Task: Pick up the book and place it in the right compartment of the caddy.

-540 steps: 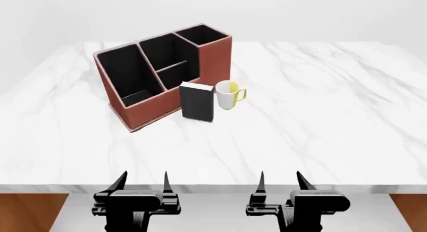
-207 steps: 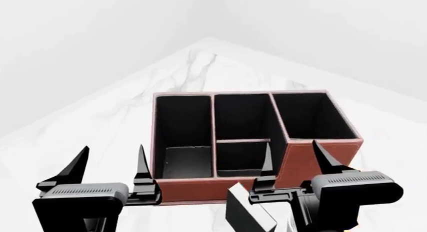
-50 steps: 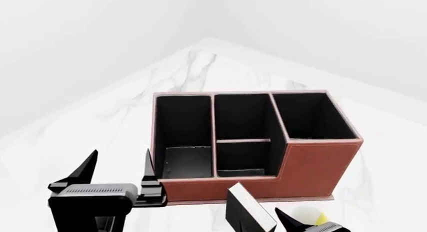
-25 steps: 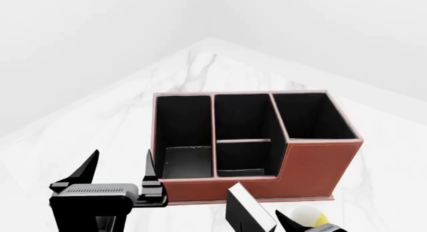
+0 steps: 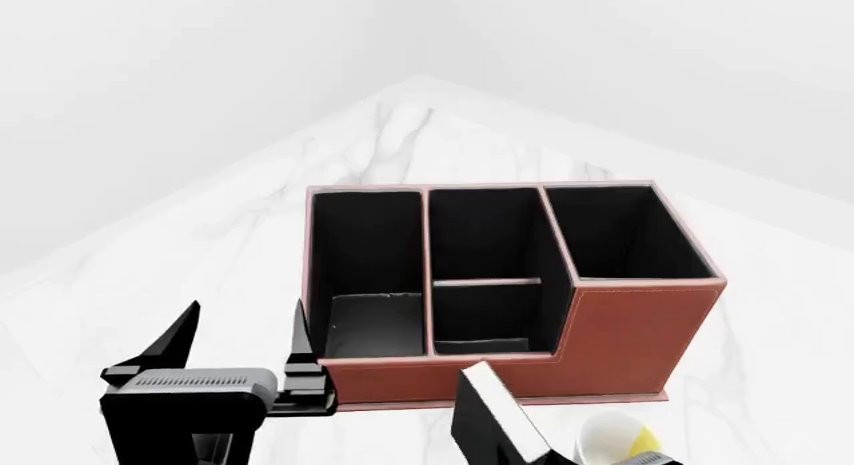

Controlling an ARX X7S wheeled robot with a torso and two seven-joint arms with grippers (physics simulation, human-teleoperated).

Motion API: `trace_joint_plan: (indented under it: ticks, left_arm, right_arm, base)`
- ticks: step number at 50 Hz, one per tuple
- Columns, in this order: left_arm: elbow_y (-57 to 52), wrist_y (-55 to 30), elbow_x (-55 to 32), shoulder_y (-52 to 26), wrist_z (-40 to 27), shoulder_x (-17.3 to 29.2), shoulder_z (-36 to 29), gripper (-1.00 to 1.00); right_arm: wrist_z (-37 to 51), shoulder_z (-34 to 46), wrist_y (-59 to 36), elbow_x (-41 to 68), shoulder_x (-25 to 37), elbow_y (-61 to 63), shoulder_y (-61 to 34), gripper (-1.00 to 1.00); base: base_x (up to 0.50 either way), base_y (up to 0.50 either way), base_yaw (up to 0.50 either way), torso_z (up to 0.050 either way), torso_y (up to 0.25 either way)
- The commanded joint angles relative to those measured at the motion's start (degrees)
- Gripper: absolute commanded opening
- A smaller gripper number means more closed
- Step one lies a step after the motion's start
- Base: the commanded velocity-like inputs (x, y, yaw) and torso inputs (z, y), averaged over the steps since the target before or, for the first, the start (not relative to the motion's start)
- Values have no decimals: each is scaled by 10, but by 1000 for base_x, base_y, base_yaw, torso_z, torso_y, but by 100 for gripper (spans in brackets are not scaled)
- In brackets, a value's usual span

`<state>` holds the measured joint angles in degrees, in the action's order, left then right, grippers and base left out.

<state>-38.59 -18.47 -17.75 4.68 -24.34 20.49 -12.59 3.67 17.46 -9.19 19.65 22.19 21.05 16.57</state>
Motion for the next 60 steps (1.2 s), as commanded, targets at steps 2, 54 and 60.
trace_joint_plan:
  ticks: [2,54,60]
  left_arm:
    - [1,0,-2,-1,-2,1,-2,100]
    - [-7,4,-16,1,-11,10,1,100]
    - [-4,4,-18,-1,-11,11,1,100]
  right_arm:
    - [-2,4,4,-1,2,2,1,-100]
    - [101,-83,-235,109,96,320,-82,-100]
    - [131,-108,-307,172,109,349,-148,-100]
  base:
    - [0,0,0,0,0]
    - [0,0,0,0,1]
    - [0,0,0,0,2]
